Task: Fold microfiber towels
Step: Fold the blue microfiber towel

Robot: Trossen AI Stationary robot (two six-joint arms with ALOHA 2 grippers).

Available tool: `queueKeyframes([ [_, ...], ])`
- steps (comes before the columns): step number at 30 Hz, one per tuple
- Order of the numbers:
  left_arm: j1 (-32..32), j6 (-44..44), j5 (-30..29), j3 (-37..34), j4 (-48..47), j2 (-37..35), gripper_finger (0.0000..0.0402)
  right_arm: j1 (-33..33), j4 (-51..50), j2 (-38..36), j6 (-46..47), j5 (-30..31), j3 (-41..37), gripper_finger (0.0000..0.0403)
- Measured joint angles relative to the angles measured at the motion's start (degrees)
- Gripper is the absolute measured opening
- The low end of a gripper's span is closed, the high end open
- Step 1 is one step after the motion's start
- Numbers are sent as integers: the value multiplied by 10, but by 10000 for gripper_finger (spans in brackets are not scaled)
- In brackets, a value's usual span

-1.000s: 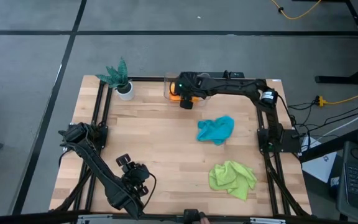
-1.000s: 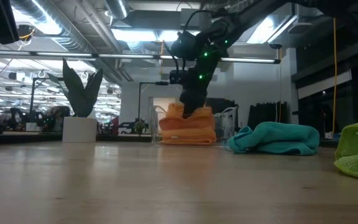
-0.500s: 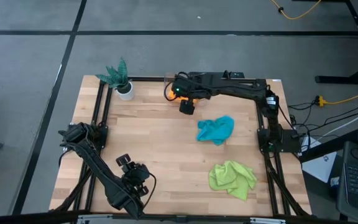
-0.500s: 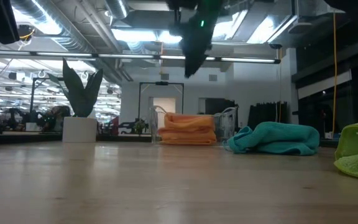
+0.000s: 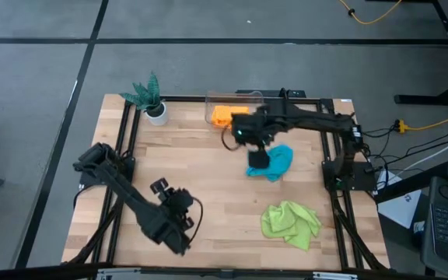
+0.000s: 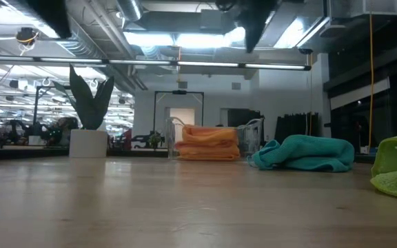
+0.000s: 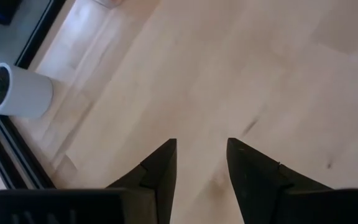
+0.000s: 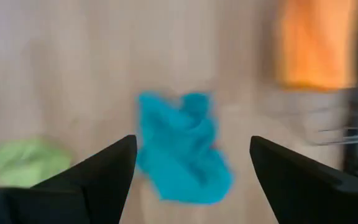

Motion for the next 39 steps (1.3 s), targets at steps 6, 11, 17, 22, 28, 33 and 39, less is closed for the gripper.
queueKeyframes([
  [6,48,82,0,0,12,-22,133,49,14,-101,70,-12,-148,316],
  [11,94,157,7,0,29,-24,133,105,57,-186,150,6,-303,316],
  [17,133,189,16,0,24,-24,133,154,134,-262,187,27,-438,316],
  [22,141,246,17,0,0,-24,133,174,188,-297,203,27,-494,316],
  [28,165,290,9,-12,0,-81,133,178,201,-304,262,3,-521,316],
  [33,193,272,-5,-68,7,-166,133,178,227,-303,285,1,-554,316],
  [39,227,271,42,-197,131,-274,133,178,267,-303,279,1,-591,316],
])
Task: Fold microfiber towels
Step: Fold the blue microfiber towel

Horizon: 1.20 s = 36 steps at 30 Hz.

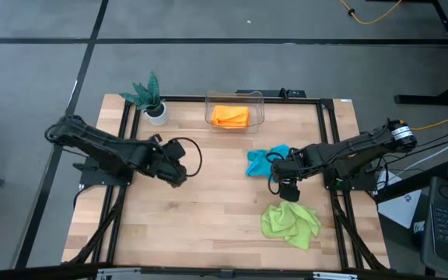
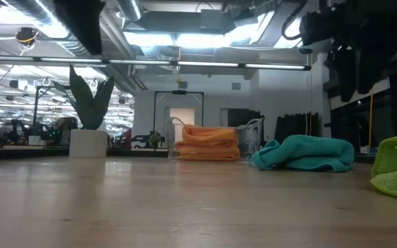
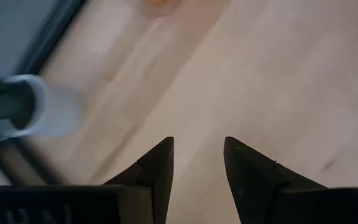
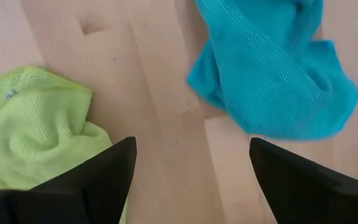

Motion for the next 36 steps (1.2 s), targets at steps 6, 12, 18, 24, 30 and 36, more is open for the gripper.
queueKeyframes([
  [6,19,92,8,-136,256,-70,133,-12,117,1,27,191,-3,316],
  [12,39,202,0,-235,554,-75,133,-62,211,21,53,210,-3,316],
  [18,43,223,-1,-290,678,-71,133,-105,216,88,66,209,-3,316],
  [24,43,219,-16,-297,675,-71,133,-143,218,162,101,203,-3,316],
  [30,44,219,-17,-297,681,-71,133,-159,229,212,100,154,-3,309],
  [36,44,219,-17,-297,681,-71,133,-160,239,229,99,179,-3,235],
])
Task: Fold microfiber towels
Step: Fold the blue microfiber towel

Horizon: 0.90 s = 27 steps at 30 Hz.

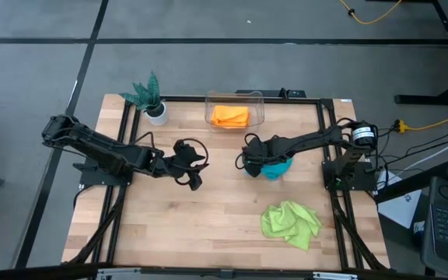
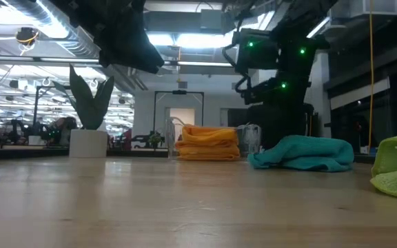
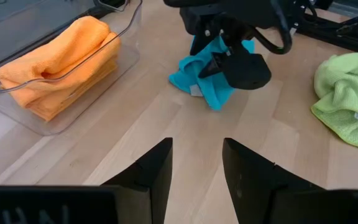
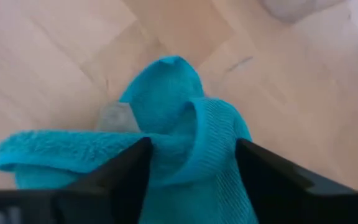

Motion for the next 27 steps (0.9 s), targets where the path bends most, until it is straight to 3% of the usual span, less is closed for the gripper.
queueKeyframes([
  [11,0,-4,-3,0,-3,0,133,31,30,-5,-95,30,67,17],
  [14,0,-8,-4,0,-12,0,133,50,16,-5,-119,27,104,11],
  [19,-7,-30,-4,0,-13,0,133,70,-34,-6,-92,98,143,12],
  [27,-28,-34,-4,0,-17,1,133,64,-118,-6,-5,83,135,51],
])
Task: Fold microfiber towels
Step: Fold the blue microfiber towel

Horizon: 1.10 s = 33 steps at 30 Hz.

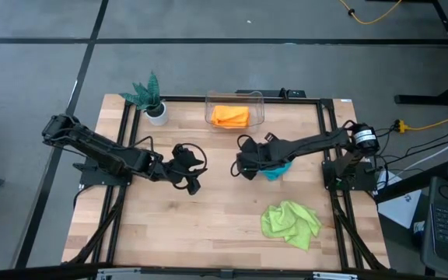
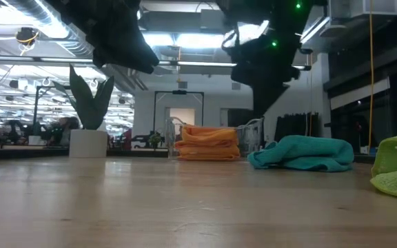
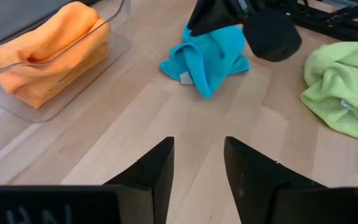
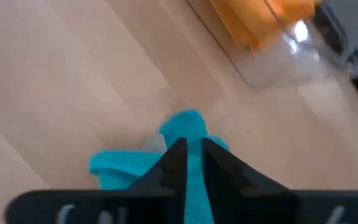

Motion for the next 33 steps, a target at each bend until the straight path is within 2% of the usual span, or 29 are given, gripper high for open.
queueKeyframes([
  [5,0,0,0,0,0,0,133,-16,-10,0,36,-19,-13,120],
  [9,1,0,0,0,2,0,133,-33,7,0,51,-59,-31,186],
  [13,1,0,0,0,2,0,133,-53,32,0,56,-61,-60,248],
  [18,1,1,0,0,2,0,133,-70,49,0,92,-62,-90,278],
  [22,1,5,0,0,2,0,133,-76,49,0,95,-72,-108,266],
  [26,1,5,-7,0,2,0,133,-77,71,0,92,-83,-117,233],
  [29,1,5,-11,0,2,0,133,-77,87,0,67,-83,-117,185],
  [33,1,5,-11,0,2,0,133,-77,109,0,45,-93,-117,79],
])
